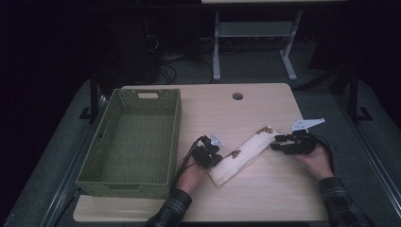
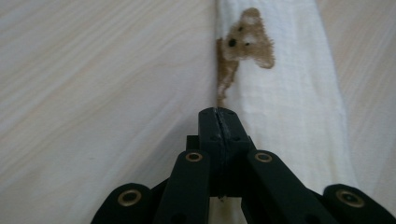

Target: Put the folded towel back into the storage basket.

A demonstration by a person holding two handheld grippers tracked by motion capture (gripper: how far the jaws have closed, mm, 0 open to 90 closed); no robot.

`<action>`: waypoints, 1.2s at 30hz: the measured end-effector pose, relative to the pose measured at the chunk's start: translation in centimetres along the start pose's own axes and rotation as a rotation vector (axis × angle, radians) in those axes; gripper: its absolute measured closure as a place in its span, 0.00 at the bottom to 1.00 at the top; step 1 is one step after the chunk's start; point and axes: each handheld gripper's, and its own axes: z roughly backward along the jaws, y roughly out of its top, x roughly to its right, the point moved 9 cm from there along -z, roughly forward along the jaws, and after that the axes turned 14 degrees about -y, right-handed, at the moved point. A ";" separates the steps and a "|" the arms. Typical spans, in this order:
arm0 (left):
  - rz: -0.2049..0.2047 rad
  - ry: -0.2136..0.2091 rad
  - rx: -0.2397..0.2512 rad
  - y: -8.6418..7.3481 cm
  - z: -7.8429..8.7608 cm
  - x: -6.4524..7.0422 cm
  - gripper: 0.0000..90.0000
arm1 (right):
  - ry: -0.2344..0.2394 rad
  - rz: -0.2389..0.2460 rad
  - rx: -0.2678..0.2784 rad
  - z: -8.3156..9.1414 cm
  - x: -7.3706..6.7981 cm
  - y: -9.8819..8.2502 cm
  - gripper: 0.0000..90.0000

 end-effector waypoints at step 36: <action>-0.227 -0.362 -0.030 1.1 -5.4 12.5 0.97 | 0.017 0.021 0.030 0.3 -0.6 0.4 0.53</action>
